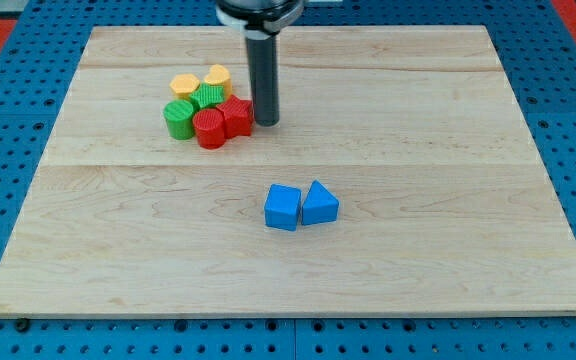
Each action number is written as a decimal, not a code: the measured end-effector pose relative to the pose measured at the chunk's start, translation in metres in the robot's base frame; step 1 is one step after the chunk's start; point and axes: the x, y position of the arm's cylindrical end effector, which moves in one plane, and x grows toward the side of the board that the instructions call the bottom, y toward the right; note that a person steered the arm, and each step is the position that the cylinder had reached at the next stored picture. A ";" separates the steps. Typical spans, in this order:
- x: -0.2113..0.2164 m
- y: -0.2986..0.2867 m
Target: Point at the yellow hexagon
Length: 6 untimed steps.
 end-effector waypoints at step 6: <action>-0.024 -0.177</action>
